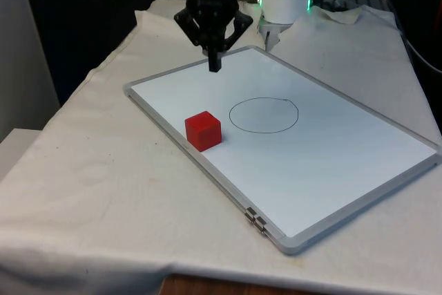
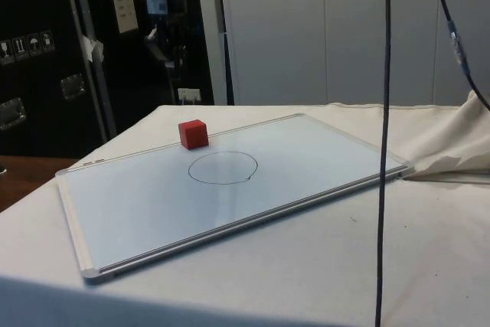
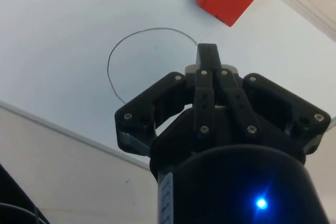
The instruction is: Push the cube into the marked area.
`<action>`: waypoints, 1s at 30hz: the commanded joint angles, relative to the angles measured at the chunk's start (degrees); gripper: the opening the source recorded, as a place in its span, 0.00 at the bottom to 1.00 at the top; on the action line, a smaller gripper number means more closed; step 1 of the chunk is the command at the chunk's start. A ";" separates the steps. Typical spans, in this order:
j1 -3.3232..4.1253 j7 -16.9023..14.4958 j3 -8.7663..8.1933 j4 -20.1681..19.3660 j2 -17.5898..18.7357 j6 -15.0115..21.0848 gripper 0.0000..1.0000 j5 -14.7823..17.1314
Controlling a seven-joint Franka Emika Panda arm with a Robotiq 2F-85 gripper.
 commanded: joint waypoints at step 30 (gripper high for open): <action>-2.29 -0.92 -4.41 9.91 12.61 0.69 0.00 6.59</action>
